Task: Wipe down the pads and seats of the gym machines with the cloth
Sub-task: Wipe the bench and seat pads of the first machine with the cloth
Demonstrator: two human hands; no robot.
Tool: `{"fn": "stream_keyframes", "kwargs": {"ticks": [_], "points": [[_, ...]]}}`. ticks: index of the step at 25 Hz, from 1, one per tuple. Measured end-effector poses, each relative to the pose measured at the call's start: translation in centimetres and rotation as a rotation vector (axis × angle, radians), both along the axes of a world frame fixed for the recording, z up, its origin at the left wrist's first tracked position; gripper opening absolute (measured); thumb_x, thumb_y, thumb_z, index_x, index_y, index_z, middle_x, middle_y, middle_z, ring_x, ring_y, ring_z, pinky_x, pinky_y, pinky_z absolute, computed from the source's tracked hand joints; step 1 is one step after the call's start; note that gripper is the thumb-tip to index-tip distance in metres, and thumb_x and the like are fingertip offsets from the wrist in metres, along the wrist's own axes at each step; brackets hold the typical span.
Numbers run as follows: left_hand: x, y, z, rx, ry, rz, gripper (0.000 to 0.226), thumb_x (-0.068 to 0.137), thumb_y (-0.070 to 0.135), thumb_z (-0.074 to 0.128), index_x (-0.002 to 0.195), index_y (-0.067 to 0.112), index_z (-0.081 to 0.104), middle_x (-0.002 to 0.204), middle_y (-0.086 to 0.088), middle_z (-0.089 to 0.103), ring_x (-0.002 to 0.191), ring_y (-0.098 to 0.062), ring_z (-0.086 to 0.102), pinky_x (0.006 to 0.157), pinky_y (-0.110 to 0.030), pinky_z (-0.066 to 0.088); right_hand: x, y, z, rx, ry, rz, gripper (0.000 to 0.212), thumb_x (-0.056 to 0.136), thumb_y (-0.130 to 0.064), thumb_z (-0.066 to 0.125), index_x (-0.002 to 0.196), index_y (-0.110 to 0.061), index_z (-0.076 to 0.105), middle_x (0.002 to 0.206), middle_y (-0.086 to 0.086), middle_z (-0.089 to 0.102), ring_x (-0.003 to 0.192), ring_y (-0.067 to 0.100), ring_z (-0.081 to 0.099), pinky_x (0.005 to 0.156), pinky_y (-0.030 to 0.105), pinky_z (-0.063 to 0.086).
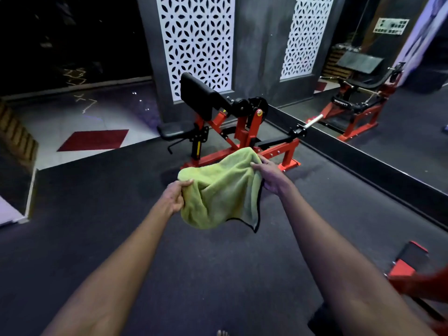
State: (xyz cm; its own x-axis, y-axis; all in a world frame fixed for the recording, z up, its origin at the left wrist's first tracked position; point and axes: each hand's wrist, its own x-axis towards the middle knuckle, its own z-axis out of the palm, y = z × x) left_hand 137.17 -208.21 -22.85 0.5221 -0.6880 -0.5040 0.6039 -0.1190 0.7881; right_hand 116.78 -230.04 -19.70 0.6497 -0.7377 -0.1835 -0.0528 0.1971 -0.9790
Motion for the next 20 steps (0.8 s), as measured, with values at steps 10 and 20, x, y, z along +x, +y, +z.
{"fn": "stream_keyframes", "kwargs": {"ticks": [10, 20], "points": [[15.2, -5.4, 1.7, 0.148, -0.595, 0.111, 0.048, 0.073, 0.002, 0.085, 0.114, 0.018, 0.066, 0.118, -0.024, 0.066, 0.083, -0.023, 0.065, 0.064, -0.032, 0.056, 11.9, -11.6, 0.3, 0.058, 0.096, -0.146, 0.039, 0.085, -0.018, 0.08, 0.12, -0.007, 0.067, 0.109, 0.014, 0.071, 0.086, 0.026, 0.072, 0.075, 0.039, 0.061], [27.1, -11.2, 3.8, -0.059, -0.351, 0.186, 0.02, 0.087, 0.014, 0.074, 0.105, 0.008, 0.069, 0.094, -0.011, 0.07, 0.07, -0.014, 0.07, 0.063, -0.029, 0.06, 25.0, -18.7, 1.1, -0.436, 0.254, -0.235, 0.018, 0.091, -0.031, 0.065, 0.097, -0.019, 0.078, 0.094, -0.004, 0.073, 0.094, 0.018, 0.066, 0.086, 0.031, 0.052]]}}
